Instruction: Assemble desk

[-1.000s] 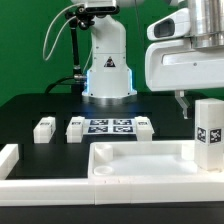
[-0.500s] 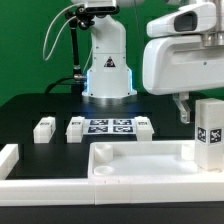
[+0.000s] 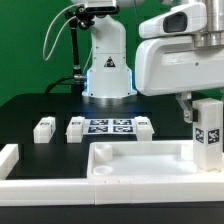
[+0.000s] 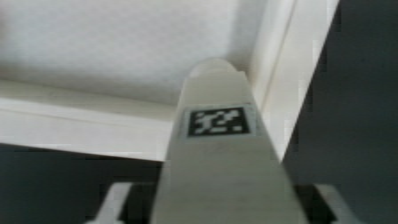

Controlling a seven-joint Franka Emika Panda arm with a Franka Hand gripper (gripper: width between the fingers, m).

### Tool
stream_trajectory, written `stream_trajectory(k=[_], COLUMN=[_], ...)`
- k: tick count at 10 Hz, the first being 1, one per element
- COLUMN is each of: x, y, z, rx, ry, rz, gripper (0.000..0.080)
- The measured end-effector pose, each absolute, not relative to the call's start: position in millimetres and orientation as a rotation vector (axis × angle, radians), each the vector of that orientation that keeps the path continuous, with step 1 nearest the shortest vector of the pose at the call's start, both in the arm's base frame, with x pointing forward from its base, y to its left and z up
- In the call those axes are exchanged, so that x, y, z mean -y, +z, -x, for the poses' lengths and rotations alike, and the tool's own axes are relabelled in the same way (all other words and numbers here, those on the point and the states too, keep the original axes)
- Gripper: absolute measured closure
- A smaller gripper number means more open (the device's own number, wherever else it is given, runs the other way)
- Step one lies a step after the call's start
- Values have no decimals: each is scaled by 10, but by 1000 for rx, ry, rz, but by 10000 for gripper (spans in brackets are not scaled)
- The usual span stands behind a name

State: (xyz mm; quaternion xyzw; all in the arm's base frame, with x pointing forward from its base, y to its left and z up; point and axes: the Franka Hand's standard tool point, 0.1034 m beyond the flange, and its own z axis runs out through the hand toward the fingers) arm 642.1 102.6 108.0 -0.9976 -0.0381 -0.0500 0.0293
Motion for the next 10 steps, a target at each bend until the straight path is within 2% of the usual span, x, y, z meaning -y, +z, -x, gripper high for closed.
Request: stream_trajectory(k=[3,6,8,10], x=[-1048,-1088,-1079,-1067], y=[1078,1060,1059,1065], z=[-6416,-6378,-6416,-6420], rx=[-252,-1120,-1513,-1656], ry=[-139,-37,44,60], rz=[3057,2815,2608,2516], gripper=[511,511,511,511])
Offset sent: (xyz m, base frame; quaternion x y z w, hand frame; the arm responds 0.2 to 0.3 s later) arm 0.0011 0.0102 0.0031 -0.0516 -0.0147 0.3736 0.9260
